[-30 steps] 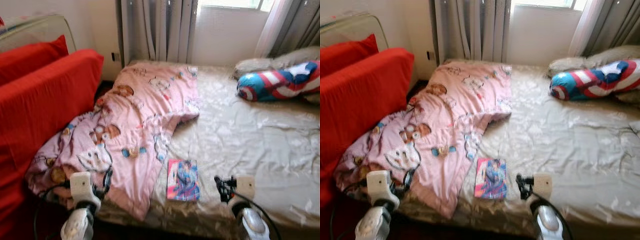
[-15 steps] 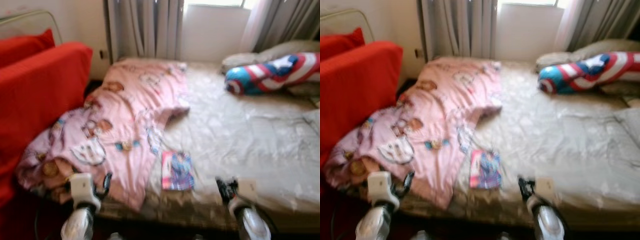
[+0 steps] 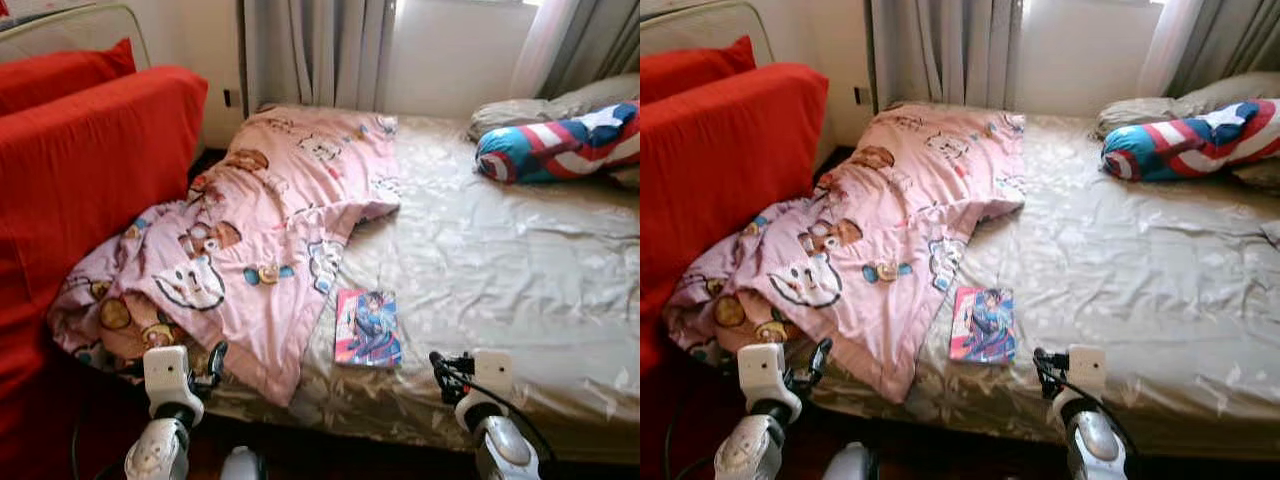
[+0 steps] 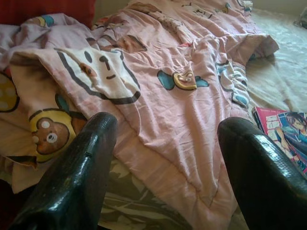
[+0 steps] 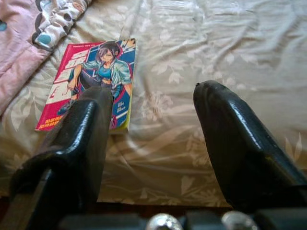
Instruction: Clean up the room
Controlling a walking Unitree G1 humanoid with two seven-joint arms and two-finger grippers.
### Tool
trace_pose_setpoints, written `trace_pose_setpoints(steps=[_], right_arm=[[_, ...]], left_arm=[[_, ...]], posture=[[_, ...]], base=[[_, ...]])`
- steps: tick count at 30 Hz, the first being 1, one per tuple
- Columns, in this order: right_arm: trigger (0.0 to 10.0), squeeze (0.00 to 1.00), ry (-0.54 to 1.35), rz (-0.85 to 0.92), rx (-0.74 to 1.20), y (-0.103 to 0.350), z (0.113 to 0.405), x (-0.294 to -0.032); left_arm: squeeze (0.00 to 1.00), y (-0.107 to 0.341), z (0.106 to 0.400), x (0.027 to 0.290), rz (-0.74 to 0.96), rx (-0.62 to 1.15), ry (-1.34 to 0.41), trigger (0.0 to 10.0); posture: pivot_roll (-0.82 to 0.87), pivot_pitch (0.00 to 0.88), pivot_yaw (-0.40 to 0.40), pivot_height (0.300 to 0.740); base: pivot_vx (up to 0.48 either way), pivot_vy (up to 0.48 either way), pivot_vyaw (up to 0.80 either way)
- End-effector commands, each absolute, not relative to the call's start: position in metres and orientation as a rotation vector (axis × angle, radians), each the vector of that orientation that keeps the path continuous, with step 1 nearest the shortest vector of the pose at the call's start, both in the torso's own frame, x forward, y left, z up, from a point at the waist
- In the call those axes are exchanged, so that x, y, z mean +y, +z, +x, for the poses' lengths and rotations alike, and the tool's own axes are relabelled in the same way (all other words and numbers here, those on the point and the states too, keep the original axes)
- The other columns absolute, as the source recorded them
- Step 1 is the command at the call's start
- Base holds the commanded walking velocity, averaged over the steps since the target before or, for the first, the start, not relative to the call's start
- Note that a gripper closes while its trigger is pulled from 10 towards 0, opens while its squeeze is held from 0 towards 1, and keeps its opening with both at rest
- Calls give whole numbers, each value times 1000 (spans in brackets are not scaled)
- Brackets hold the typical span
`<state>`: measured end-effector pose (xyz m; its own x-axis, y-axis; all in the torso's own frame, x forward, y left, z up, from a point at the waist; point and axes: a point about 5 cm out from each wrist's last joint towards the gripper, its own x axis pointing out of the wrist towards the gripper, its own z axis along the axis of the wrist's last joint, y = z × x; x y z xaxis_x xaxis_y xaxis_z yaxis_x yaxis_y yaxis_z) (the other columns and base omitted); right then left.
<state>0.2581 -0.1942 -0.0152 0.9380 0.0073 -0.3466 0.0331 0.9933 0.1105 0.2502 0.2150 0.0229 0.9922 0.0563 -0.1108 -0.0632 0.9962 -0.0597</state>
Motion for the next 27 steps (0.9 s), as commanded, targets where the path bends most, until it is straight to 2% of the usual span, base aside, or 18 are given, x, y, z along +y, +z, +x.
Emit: trace_pose_setpoints(steps=[1, 23, 27], right_arm=[[10000, 0, -21, 114, 349, -14, 259, -196], [10000, 0, -4, 95, 380, -17, 259, -193], [10000, 0, -14, 94, 384, -18, 258, -192]], left_arm=[[0, 22, 248, 216, -52, 110, 57, 10000], [0, 21, 241, 217, -52, 107, 70, 10000], [0, 22, 241, 216, -51, 106, 67, 10000]], posture=[[29, 0, -61, 631], [36, 0, -70, 631], [35, 0, -67, 611]], base=[[0, 0, 0], [0, 0, 0], [0, 0, 0]])
